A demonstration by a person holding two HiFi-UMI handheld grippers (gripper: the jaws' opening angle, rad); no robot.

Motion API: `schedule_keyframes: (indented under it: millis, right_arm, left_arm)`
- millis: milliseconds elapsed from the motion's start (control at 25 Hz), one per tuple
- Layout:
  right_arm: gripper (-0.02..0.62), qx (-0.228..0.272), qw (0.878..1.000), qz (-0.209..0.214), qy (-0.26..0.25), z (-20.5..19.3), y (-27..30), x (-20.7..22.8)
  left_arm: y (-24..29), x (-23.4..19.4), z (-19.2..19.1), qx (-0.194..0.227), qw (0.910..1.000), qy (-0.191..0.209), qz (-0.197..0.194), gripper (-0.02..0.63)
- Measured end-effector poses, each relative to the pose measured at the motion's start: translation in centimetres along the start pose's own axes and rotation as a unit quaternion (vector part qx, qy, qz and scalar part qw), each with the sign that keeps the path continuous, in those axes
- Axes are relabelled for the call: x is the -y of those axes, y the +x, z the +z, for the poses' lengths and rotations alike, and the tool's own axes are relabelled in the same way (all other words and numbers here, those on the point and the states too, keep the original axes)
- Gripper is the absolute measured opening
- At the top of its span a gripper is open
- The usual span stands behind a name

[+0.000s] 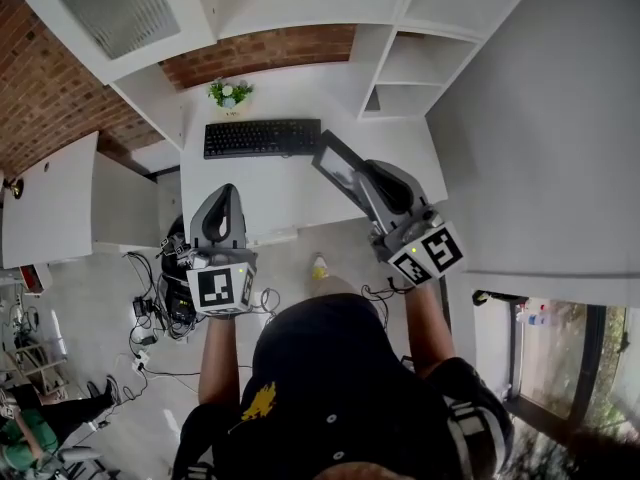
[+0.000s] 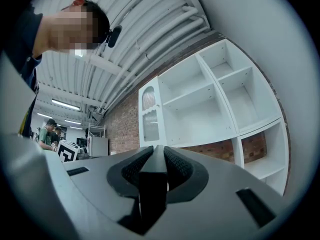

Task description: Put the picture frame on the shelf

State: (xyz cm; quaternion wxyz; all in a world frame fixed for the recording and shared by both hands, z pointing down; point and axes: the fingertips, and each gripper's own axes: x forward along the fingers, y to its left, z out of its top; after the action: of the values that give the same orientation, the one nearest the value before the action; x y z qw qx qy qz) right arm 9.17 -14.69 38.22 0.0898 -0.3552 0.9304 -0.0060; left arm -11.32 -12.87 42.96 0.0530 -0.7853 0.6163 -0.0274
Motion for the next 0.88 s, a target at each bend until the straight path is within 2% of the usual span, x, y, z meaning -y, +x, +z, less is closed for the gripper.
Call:
schedule_keyframes:
  millis: [280, 880]
  right_arm:
    - [0.069, 0.004, 1.0, 0.007, 0.004, -0.1, 2.1, 4.5]
    - [0.069, 0.004, 0.999, 0.036, 0.027, -0.7, 3.7, 9.4]
  left_arm:
    - [4.9, 2.0, 0.3, 0.008, 0.9999, -0.002, -0.012, 0.018]
    - [8.6, 4.6, 0.1, -0.012, 0.9999, -0.002, -0.001, 0.018]
